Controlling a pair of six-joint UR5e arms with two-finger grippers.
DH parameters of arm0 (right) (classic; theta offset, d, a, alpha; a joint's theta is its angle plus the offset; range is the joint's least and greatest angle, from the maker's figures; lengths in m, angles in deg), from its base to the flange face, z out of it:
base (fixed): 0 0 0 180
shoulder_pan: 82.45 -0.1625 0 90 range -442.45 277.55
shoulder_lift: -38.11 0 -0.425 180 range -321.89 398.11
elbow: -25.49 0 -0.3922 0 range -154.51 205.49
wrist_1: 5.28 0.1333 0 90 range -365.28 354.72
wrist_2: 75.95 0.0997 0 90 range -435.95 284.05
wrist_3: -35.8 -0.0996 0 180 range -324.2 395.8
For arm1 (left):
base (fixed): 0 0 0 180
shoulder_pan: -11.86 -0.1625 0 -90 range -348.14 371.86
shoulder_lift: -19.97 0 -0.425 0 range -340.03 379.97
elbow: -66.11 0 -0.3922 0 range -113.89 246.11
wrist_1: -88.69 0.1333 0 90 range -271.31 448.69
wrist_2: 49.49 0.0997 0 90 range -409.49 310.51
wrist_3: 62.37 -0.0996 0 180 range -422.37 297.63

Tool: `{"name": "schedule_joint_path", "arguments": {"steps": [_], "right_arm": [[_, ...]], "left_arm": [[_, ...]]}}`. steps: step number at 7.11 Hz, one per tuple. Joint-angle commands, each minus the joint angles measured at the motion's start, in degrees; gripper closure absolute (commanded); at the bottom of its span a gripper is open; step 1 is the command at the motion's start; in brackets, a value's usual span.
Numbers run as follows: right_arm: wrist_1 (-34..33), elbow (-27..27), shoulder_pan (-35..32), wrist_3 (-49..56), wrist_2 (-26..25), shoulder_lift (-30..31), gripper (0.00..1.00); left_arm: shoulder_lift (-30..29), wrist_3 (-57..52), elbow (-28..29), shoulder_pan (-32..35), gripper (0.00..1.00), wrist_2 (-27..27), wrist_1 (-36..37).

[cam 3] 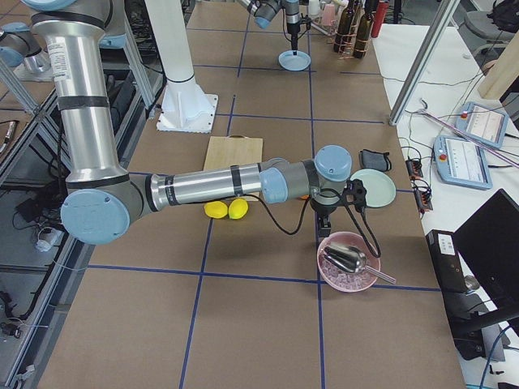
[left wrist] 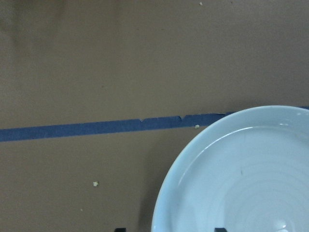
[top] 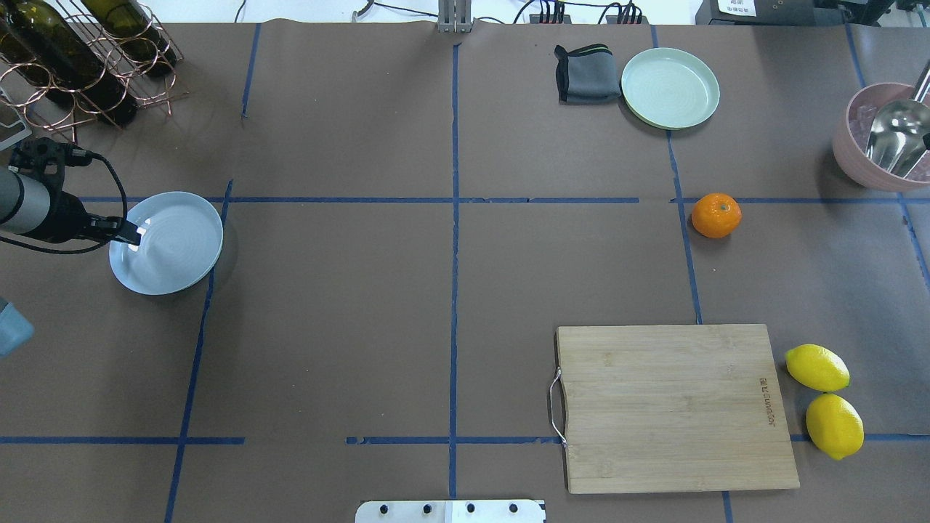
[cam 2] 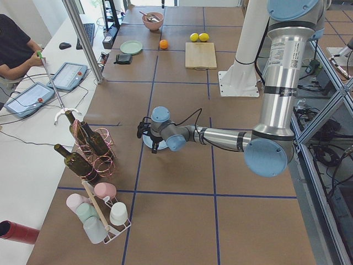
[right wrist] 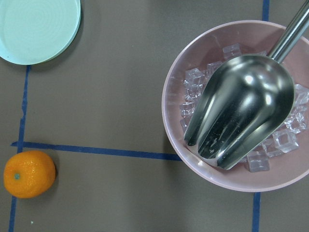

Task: Pick orange to plate
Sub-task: 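Grasp the rim of the light blue plate with the left gripper, then slide the light blue plate toward the table center with the left gripper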

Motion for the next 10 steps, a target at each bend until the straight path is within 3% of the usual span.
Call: {"name": "schedule_joint_path", "arguments": {"steps": [1, 3, 4, 5, 6, 7, 8, 10], "right_arm": [[0.0, 0.0, 0.0, 0.0, 0.0, 0.0, 0.0], [0.0, 0.1, 0.0, -0.2, 0.0, 0.0, 0.0], [0.0, 0.1, 0.0, -0.2, 0.0, 0.0, 0.0], [0.0, 0.1, 0.0, -0.2, 0.0, 0.0, 0.0], [0.0, 0.1, 0.0, -0.2, 0.0, 0.0, 0.0], [0.0, 0.1, 0.0, -0.3, 0.0, 0.0, 0.0], [0.0, 0.1, 0.0, -0.2, 0.0, 0.0, 0.0], [0.0, 0.2, 0.0, -0.2, 0.0, 0.0, 0.0]], "left_arm": [[0.0, -0.2, 0.4, -0.3, 0.51, 0.3, -0.1], [0.1, -0.8, 0.3, -0.3, 0.92, 0.3, -0.2], [0.4, -0.7, -0.4, -0.1, 1.0, -0.1, -0.2], [0.8, -0.7, -1.8, 0.2, 1.0, -0.7, -0.2], [1.0, -0.5, -4.2, 2.8, 1.0, -5.6, 0.7], [0.7, -0.6, -5.4, 10.0, 1.0, -13.7, 1.8], [0.1, -0.7, -7.1, 13.7, 1.0, -17.2, 4.6], [-7.5, 3.7, -10.8, 13.6, 1.0, -17.5, 15.5]]}}
